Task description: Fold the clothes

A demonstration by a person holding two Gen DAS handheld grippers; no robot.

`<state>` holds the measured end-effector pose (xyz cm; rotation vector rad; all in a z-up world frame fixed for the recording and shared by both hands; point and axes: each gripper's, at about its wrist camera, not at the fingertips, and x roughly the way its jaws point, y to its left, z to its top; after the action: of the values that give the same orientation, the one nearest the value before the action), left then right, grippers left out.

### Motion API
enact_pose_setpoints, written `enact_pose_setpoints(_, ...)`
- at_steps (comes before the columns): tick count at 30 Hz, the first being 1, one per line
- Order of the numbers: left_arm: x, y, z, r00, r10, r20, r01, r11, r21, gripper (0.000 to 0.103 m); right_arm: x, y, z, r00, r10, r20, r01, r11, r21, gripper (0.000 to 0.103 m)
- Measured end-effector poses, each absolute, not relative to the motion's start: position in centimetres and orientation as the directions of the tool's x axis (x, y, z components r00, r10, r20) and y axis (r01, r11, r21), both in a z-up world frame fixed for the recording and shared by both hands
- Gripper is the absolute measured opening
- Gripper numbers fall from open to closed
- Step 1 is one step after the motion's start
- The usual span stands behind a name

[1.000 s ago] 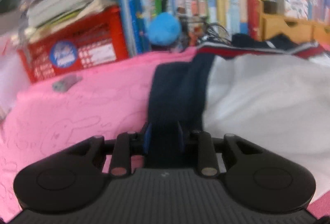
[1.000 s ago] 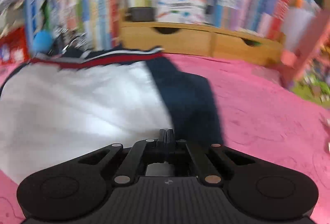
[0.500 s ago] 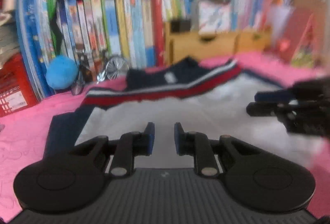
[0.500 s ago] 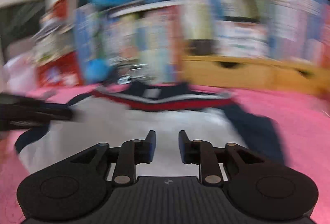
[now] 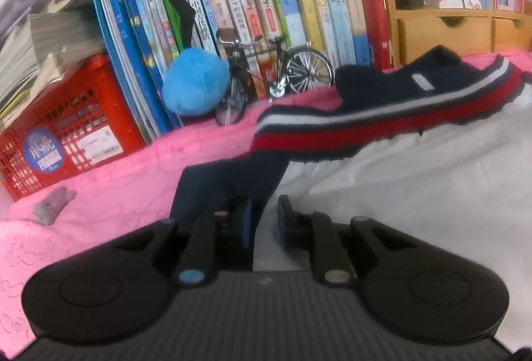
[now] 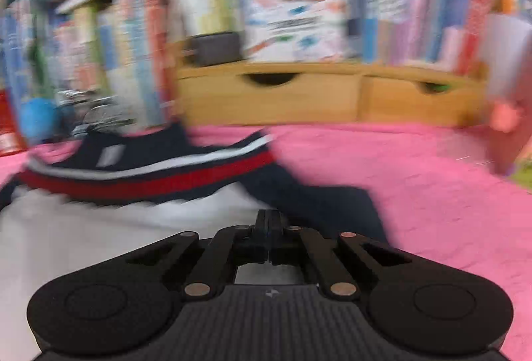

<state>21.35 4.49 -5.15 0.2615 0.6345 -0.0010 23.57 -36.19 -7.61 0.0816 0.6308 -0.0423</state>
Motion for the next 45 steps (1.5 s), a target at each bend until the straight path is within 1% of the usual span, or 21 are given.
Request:
enact_pose_setpoints(1, 21.5, 4.6, -5.2, 0.805, 0.075, -0.588, 0.080, 0.969, 0.233, 0.017, 23.9, -37.1, -7.9, 0.792, -0.098, -0.603, 0.142, 0.990, 0.026, 0.002)
enact_pose_setpoints(3, 21.7, 4.8, -4.9, 0.804, 0.073, -0.591, 0.077, 0.971, 0.225, 0.018, 24.4, -38.9, -8.7, 0.710, -0.340, -0.617, 0.345, 0.931, -0.118, 0.013)
enact_pose_setpoints(4, 21.9, 4.8, -4.7, 0.803, 0.072, -0.591, 0.076, 0.972, 0.223, 0.018, 24.0, -39.6, -8.7, 0.678, -0.415, -0.607, 0.408, 0.899, -0.159, 0.016)
enact_pose_setpoints(5, 22.0, 4.8, -4.6, 0.803, 0.074, -0.591, 0.076, 0.971, 0.225, 0.018, 22.9, -39.9, -8.2, 0.688, -0.413, -0.597, 0.414, 0.899, -0.145, 0.016)
enact_pose_setpoints(7, 22.0, 4.4, -4.6, 0.807, 0.092, -0.583, 0.073, 0.965, 0.252, 0.018, 20.3, -39.8, -6.9, 0.746, -0.335, -0.575, 0.365, 0.928, -0.067, 0.017)
enact_pose_setpoints(9, 21.8, 4.1, -4.6, 0.812, 0.102, -0.574, 0.068, 0.961, 0.267, 0.018, 17.4, -38.5, -5.4, 0.812, -0.212, -0.544, 0.269, 0.963, 0.027, 0.023)
enact_pose_setpoints(11, 21.0, 4.3, -4.1, 0.820, 0.082, -0.567, 0.059, 0.972, 0.226, 0.019, 14.2, -35.6, -4.2, 0.848, -0.046, -0.528, 0.124, 0.986, 0.114, 0.029)
enact_pose_setpoints(12, 20.6, 4.5, -3.8, 0.824, 0.066, -0.563, 0.054, 0.979, 0.194, 0.019, 12.4, -33.8, -3.8, 0.853, 0.024, -0.521, 0.059, 0.988, 0.142, 0.030)
enact_pose_setpoints(16, 15.9, 3.6, -1.3, 0.843, -0.101, -0.529, 0.135, 0.991, 0.025, 0.020, 6.3, -26.4, -3.4, 0.832, 0.225, -0.508, -0.134, 0.968, 0.210, 0.048)
enact_pose_setpoints(17, 14.4, 2.4, -0.7, 0.839, -0.168, -0.517, 0.197, 0.980, 0.002, 0.021, 5.7, -24.9, -3.5, 0.822, 0.246, -0.514, -0.153, 0.964, 0.217, 0.048)
enact_pose_setpoints(18, 13.3, 1.5, -0.2, 0.821, -0.234, -0.522, 0.263, 0.965, -0.018, 0.022, 5.4, -23.8, -3.7, 0.815, 0.247, -0.524, -0.151, 0.964, 0.219, 0.048)
enact_pose_setpoints(19, 12.6, 0.7, 0.3, 0.786, -0.296, -0.543, 0.329, 0.944, -0.039, 0.022, 5.4, -22.8, -4.3, 0.803, 0.241, -0.545, -0.145, 0.966, 0.214, 0.041)
enact_pose_setpoints(20, 12.0, -0.1, 0.6, 0.745, -0.353, -0.566, 0.388, 0.920, -0.062, 0.022, 5.6, -21.9, -5.0, 0.785, 0.236, -0.572, -0.142, 0.969, 0.204, 0.022)
enact_pose_setpoints(21, 11.8, -0.9, 0.8, 0.698, -0.401, -0.593, 0.439, 0.894, -0.088, 0.022, 5.6, -21.3, -5.4, 0.780, 0.226, -0.584, -0.138, 0.972, 0.192, 0.018)
enact_pose_setpoints(24, 12.2, -3.9, 0.2, 0.564, -0.467, -0.681, 0.519, 0.842, -0.147, 0.024, 5.4, -20.0, -6.1, 0.788, 0.185, -0.588, -0.120, 0.982, 0.149, 0.019)
enact_pose_setpoints(27, 13.8, -7.1, -1.3, 0.505, -0.408, -0.761, 0.513, 0.850, -0.116, 0.026, 5.3, -19.4, -6.6, 0.791, 0.164, -0.589, -0.111, 0.986, 0.126, 0.020)
enact_pose_setpoints(29, 15.2, -8.2, -2.0, 0.522, -0.360, -0.773, 0.489, 0.869, -0.074, 0.029, 5.3, -19.4, -6.8, 0.791, 0.166, -0.589, -0.110, 0.985, 0.130, 0.021)
enact_pose_setpoints(33, 19.3, -9.4, -2.9, 0.558, -0.277, -0.782, 0.420, 0.907, -0.022, 0.030, 5.3, -20.1, -6.9, 0.786, 0.190, -0.588, -0.109, 0.979, 0.171, 0.021)
enact_pose_setpoints(38, 26.0, -9.0, -3.7, 0.599, -0.218, -0.771, 0.302, 0.953, -0.035, 0.030, 5.3, -21.0, -6.9, 0.783, 0.218, -0.582, -0.109, 0.970, 0.216, 0.021)
enact_pose_setpoints(41, 28.5, -9.3, -3.9, 0.640, -0.177, -0.748, 0.275, 0.961, 0.008, 0.030, 5.2, -21.3, -6.8, 0.782, 0.225, -0.581, -0.109, 0.967, 0.229, 0.021)
enact_pose_setpoints(45, 30.5, -9.5, -4.1, 0.665, -0.161, -0.729, 0.248, 0.969, 0.012, 0.033, 5.0, -21.5, -6.9, 0.783, 0.227, -0.579, -0.105, 0.966, 0.237, 0.021)
